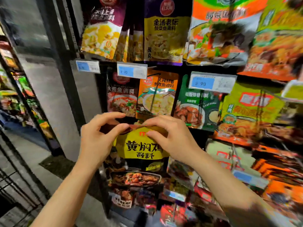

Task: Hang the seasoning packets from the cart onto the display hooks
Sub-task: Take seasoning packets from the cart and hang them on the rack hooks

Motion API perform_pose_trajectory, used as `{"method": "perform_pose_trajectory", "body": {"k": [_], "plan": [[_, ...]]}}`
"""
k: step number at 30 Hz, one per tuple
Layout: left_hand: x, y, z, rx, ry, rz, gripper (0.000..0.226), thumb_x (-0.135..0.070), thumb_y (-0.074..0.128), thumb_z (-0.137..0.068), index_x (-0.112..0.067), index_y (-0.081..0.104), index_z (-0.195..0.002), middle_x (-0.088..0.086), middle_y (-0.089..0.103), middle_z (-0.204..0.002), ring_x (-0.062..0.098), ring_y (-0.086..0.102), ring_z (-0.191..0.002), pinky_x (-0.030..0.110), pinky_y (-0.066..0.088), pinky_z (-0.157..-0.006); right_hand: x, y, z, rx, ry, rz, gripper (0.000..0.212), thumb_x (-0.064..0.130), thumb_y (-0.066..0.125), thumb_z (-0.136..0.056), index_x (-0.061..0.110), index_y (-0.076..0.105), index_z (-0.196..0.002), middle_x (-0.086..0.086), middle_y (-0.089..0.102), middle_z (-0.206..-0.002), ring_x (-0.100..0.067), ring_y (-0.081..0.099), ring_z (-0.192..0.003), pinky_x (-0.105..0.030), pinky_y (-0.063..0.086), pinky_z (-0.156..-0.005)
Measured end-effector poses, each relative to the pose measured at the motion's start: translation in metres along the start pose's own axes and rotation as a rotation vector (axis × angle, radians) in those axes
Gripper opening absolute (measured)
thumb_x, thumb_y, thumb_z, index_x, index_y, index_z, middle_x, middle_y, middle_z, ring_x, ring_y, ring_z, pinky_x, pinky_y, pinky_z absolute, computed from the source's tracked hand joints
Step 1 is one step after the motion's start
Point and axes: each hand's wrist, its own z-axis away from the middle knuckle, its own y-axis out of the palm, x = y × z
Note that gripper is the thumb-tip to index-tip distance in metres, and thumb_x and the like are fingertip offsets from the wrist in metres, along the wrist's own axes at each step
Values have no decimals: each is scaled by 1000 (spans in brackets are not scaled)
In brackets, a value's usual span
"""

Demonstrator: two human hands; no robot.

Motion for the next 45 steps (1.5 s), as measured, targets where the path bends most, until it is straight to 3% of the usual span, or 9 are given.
{"method": "perform_pose_trajectory", "body": {"k": [9,13,19,23,26,29,36,42,45], "plan": [[-45,70,42,282,57,275,53,-51,73,-69,-53,49,-116,-22,51,-115,1,51,-110,11,39,-93,30,-72,115,-306,195,210,15,14,65,-81,14,74,-93,7,67,-88,-3,58,-85,-15,43,-78],[-62,103,74,525,-167,551,78,-25,76,-69,-50,34,-130,-15,48,-117,-15,52,-97,5,43,-80,39,-105,154,-393,256,303,15,14,65,-82,15,74,-94,10,64,-86,0,57,-85,-13,43,-78],[-75,146,105,637,-241,650,73,-8,71,-80,-46,34,-130,9,65,-99,22,64,-85,30,51,-77,46,-150,181,-510,286,333,17,15,66,-81,27,71,-90,16,64,-87,2,59,-86,-9,41,-78],[-89,158,107,666,-247,685,63,-1,67,-83,-38,37,-124,-10,65,-82,24,56,-67,27,48,-71,44,-165,190,-537,309,329,16,16,66,-80,27,72,-90,14,66,-88,0,60,-88,-8,41,-78],[-98,160,108,663,-234,682,60,-2,68,-82,-41,41,-117,4,65,-90,46,56,-79,51,50,-80,39,-176,199,-563,376,264,18,15,69,-79,32,71,-86,14,68,-91,0,61,-89,-10,43,-79],[-113,161,105,661,-181,684,59,-1,66,-83,-42,40,-118,-14,67,-80,28,56,-63,37,49,-66,33,-188,210,-600,451,204,27,10,72,-79,37,69,-82,18,70,-88,1,63,-88,-15,45,-80],[-139,196,105,659,-98,701,71,-33,80,-74,-53,40,-129,-18,68,-86,28,46,-60,30,44,-59,15,-215,235,-805,595,179,31,11,77,-75,38,67,-86,20,68,-83,-2,63,-83,-27,48,-79],[-169,238,122,664,28,573,65,-61,66,-74,-53,39,-132,-54,37,-125,-12,52,-103,13,44,-80,-28,-247,262,-923,673,106,55,9,82,-68,32,57,-112,7,66,-76,-12,64,-81,-48,48,-91],[-181,267,121,633,53,543,66,-59,69,-74,-52,40,-133,-47,47,-122,-1,48,-71,20,43,-65,-60,-266,270,-939,643,83,66,8,82,-68,34,52,-121,22,65,-76,-10,63,-87,-50,44,-98]]}}
